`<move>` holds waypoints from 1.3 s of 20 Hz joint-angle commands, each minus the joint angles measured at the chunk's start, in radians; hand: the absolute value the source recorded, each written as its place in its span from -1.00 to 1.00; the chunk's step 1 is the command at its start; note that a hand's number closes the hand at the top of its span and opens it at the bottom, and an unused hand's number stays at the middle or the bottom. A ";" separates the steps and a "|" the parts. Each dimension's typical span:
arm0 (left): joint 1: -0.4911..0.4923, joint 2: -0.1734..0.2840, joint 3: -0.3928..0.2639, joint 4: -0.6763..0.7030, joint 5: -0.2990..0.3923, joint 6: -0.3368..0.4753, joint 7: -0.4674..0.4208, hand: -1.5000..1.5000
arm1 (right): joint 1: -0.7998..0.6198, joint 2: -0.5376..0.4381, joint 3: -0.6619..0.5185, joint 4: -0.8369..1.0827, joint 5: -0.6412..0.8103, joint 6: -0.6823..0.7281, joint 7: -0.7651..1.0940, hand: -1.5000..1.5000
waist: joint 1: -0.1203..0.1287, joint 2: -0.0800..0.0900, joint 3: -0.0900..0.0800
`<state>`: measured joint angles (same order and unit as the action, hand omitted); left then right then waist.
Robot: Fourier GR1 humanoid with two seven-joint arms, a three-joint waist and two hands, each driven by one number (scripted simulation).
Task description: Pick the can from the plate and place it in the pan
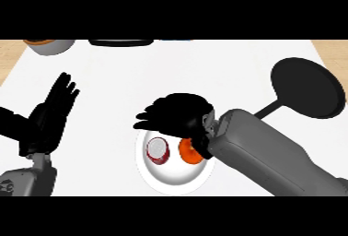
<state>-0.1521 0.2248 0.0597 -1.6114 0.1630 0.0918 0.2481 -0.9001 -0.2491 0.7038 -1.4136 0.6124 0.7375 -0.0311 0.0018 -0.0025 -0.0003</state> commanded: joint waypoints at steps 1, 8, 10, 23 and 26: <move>0.030 -0.006 -0.013 -0.014 -0.014 -0.008 -0.002 0.00 | -0.003 0.000 0.035 -0.053 0.108 -0.001 0.034 -1.00 | 0.002 0.000 0.000; -0.015 -0.024 0.002 0.002 -0.021 0.001 0.010 0.00 | 0.067 0.150 0.019 -0.085 0.210 0.036 0.133 -1.00 | 0.004 0.002 0.000; -0.018 -0.042 -0.011 0.032 -0.043 0.007 -0.017 0.00 | 0.091 0.177 0.020 -0.137 0.210 0.071 0.137 -1.00 | 0.001 0.002 0.000; 0.024 -0.058 0.005 0.005 -0.048 -0.023 -0.046 0.00 | 0.163 0.248 0.046 -0.016 0.402 0.031 0.152 -1.00 | 0.004 0.002 0.000; -0.072 -0.014 0.067 0.071 -0.020 -0.034 -0.011 0.00 | 0.138 0.245 0.014 0.110 0.423 -0.057 0.038 -1.00 | 0.004 0.005 0.000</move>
<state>-0.1883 0.1946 0.0919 -1.5817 0.1293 0.0723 0.2490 -0.7571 -0.0117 0.7336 -1.4050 0.9963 0.7501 0.0857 0.0052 0.0003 -0.0001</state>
